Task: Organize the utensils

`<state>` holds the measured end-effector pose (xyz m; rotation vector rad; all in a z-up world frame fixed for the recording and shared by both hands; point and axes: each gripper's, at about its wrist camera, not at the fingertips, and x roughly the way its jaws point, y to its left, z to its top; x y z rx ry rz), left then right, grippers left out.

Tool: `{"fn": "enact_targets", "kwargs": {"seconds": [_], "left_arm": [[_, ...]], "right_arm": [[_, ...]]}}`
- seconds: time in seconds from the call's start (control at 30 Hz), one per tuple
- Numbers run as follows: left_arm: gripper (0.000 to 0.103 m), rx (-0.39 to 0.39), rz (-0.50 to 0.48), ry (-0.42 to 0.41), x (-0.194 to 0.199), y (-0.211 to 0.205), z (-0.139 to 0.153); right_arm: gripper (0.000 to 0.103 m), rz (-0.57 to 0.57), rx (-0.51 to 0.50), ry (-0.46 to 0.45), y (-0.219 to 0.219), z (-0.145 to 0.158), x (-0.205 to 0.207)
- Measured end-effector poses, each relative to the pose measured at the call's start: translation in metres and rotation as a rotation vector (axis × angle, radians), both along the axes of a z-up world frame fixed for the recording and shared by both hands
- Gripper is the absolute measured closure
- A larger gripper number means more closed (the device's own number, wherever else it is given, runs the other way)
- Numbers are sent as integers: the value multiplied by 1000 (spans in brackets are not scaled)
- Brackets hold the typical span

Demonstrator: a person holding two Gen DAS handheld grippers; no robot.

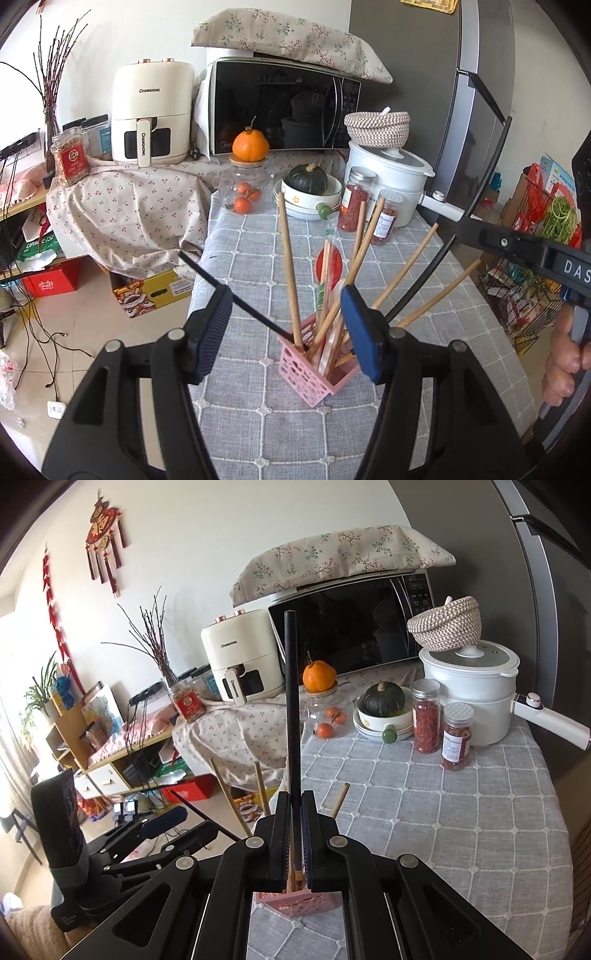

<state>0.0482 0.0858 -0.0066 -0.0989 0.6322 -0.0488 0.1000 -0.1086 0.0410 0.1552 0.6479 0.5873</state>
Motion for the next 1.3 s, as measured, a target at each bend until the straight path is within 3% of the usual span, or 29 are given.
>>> {"fn": "enact_targets", "kwargs": {"seconds": [0.13, 0.27, 0.47, 0.6, 0.73, 0.93, 1.13, 1.3], "left_arm": [[38, 0, 0, 39, -1, 4, -5], [28, -18, -2, 66, -4, 4, -6], [19, -30, 7, 85, -10, 0, -2], [17, -26, 15, 117, -17, -10, -2], [11, 25, 38, 125, -29, -29, 1], [6, 71, 38, 123, -43, -55, 4], [5, 82, 42, 89, -49, -67, 10], [5, 78, 28, 58, -50, -76, 15]], "right_arm": [[97, 3, -20, 14, 7, -10, 3], [95, 0, 10, 36, 5, -16, 7], [75, -15, 85, 3, -15, 0, 0], [53, -61, 95, -54, -38, 22, -16], [31, -148, -11, -87, -54, 34, -34], [14, -251, -182, -8, -73, 20, -49], [5, -306, -293, 10, -85, 1, -65], [2, -313, -309, 25, -94, -7, -66]]}}
